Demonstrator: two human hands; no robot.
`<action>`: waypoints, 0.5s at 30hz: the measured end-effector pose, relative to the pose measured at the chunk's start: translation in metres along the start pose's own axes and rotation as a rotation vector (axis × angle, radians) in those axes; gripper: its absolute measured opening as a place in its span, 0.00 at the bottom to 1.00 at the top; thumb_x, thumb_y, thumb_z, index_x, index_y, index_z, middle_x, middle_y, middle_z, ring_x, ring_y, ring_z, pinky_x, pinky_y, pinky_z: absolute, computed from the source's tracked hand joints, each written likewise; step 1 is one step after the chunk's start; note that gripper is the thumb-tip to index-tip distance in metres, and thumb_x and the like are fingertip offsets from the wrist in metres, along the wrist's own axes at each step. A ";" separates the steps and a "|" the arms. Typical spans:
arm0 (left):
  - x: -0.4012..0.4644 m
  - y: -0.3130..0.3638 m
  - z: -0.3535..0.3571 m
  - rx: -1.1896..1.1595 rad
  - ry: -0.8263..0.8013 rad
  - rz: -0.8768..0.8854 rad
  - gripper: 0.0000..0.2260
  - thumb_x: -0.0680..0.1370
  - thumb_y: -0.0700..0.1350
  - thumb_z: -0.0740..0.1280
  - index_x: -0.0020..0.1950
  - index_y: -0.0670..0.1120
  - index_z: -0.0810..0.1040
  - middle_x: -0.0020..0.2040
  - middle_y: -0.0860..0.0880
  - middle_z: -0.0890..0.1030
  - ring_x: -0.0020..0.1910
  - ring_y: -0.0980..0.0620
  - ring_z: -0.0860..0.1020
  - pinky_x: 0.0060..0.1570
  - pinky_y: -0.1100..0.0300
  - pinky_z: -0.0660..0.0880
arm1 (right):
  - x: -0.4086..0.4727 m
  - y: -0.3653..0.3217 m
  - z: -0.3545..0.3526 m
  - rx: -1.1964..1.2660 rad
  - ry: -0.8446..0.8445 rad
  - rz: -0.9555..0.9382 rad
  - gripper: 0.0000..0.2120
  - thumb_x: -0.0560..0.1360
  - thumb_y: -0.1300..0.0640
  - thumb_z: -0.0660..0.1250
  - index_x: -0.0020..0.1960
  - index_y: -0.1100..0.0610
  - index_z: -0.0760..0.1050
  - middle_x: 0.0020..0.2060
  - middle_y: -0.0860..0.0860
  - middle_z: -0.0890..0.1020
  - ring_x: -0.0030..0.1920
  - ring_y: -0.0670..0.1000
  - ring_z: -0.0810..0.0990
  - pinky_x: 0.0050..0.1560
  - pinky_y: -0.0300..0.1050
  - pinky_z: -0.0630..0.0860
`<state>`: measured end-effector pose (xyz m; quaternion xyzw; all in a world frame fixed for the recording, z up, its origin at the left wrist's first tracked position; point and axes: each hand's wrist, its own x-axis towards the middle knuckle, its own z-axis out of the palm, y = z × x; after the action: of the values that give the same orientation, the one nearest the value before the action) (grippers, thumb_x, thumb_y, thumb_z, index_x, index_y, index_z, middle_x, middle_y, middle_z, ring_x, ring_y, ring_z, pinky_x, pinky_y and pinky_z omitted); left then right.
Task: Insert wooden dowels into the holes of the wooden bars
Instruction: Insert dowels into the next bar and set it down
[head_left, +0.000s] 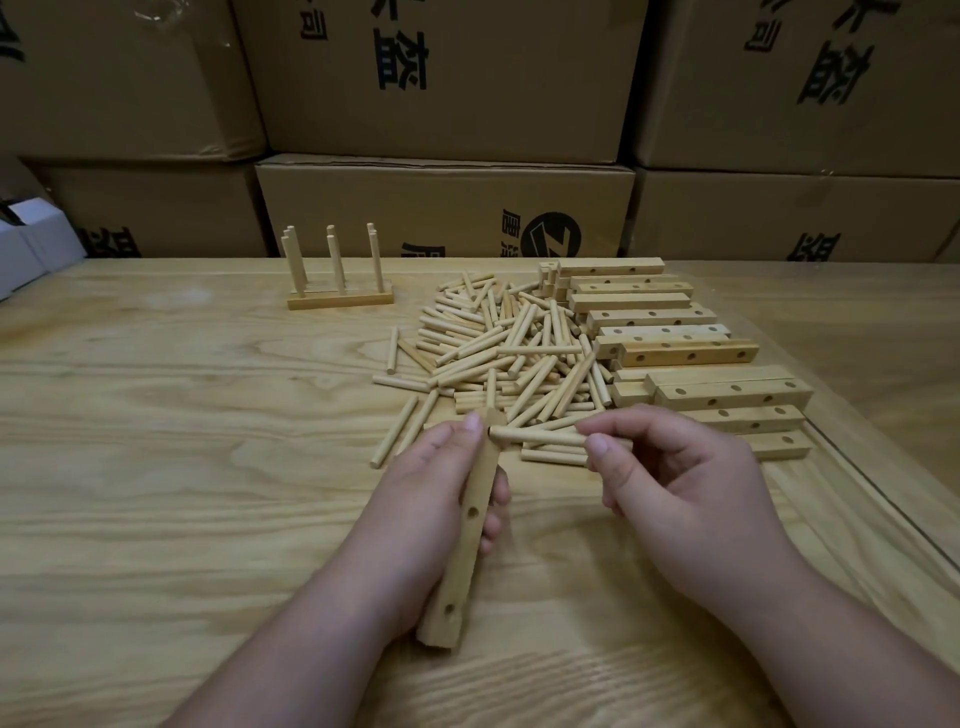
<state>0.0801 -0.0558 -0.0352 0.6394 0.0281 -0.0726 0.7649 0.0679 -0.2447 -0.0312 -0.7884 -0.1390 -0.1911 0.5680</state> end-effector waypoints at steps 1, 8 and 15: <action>-0.001 -0.001 0.000 0.048 0.005 0.009 0.18 0.83 0.57 0.59 0.47 0.44 0.78 0.31 0.47 0.80 0.24 0.53 0.75 0.23 0.64 0.72 | 0.000 0.001 0.001 -0.018 -0.013 -0.012 0.08 0.71 0.49 0.69 0.48 0.47 0.84 0.37 0.43 0.84 0.36 0.47 0.81 0.37 0.37 0.76; -0.005 -0.005 0.000 0.048 -0.002 0.059 0.18 0.85 0.52 0.56 0.44 0.45 0.79 0.32 0.45 0.80 0.25 0.52 0.75 0.24 0.62 0.72 | -0.001 0.002 0.004 -0.074 -0.057 -0.054 0.06 0.71 0.50 0.73 0.48 0.45 0.84 0.41 0.46 0.82 0.39 0.48 0.80 0.37 0.36 0.76; -0.002 -0.002 -0.004 -0.006 -0.037 0.040 0.10 0.79 0.54 0.68 0.39 0.52 0.80 0.34 0.47 0.79 0.27 0.52 0.73 0.25 0.61 0.70 | 0.000 0.004 0.002 -0.082 -0.044 -0.056 0.04 0.71 0.51 0.74 0.46 0.43 0.84 0.38 0.47 0.80 0.31 0.45 0.73 0.33 0.32 0.70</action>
<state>0.0777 -0.0519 -0.0379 0.6360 0.0013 -0.0687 0.7686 0.0700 -0.2439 -0.0348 -0.8107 -0.1656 -0.1953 0.5265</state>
